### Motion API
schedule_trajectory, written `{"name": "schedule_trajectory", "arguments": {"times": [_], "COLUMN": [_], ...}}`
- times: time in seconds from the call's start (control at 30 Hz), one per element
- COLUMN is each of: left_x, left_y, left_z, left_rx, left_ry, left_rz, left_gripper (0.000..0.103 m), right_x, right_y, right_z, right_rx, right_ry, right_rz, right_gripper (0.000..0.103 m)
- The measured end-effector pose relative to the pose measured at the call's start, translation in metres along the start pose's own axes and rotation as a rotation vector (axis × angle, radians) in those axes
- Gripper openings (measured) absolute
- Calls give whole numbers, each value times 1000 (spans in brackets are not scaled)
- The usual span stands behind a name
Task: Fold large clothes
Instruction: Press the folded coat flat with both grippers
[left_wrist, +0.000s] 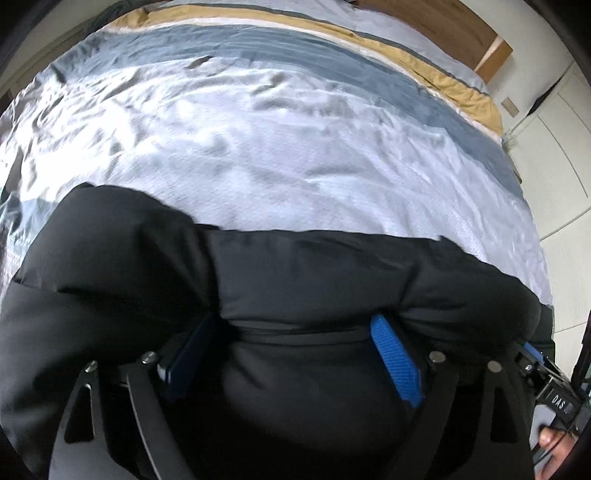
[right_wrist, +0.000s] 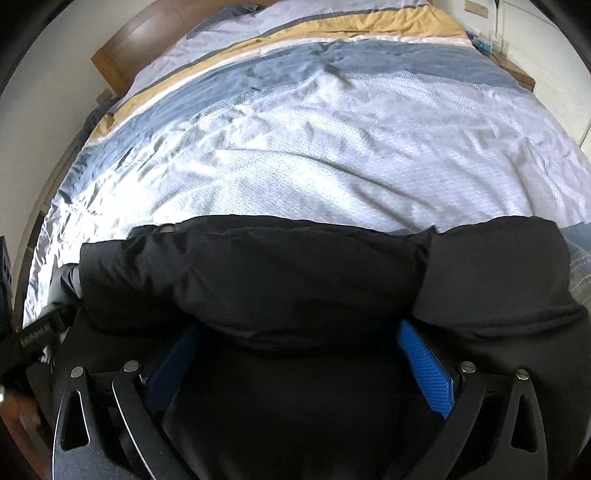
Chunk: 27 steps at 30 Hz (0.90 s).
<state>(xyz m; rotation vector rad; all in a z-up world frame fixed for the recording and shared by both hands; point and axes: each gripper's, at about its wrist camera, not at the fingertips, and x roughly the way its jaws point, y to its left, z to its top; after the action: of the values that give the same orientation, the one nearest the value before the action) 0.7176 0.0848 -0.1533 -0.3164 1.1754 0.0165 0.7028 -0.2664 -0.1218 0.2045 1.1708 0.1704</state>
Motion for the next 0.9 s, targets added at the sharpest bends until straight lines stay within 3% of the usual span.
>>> {"name": "schedule_trajectory", "arguments": {"times": [0.13,0.27,0.33,0.43,0.53,0.67,0.8,0.9], "left_x": [-14,-22,-28,-54,-92,-121,-118,-107], "left_y": [35,74,92,109,111,86,55,44], "left_z": [-6,-4,-2,-6,-27,-61,-88,-104], "left_rx": [-46,-63,-50,-64,-87,-10,62,95], "left_ry": [-12,24,59,24,-73,-158,-183,-179], "left_rz": [63,226,269,296,218,175,114,150], "left_gripper": [87,87,87,87,87,87,87,87], "right_x": [-12,-21,-23,-46,-78,-106,-113,-106], "right_y": [-36,-80,-93,-105,-95,-53,-4,20], "right_z": [-11,-18,-20,-21,-29,-46,-72,-92], "right_rx": [48,123,130,153,162,90,35,-7], "right_ry": [-1,41,86,72,-29,-131,-185,-179], "right_rz": [-40,-178,-236,-316,-276,-199,-93,-46], "right_gripper": [102,102,101,100,100,100,100,100]}}
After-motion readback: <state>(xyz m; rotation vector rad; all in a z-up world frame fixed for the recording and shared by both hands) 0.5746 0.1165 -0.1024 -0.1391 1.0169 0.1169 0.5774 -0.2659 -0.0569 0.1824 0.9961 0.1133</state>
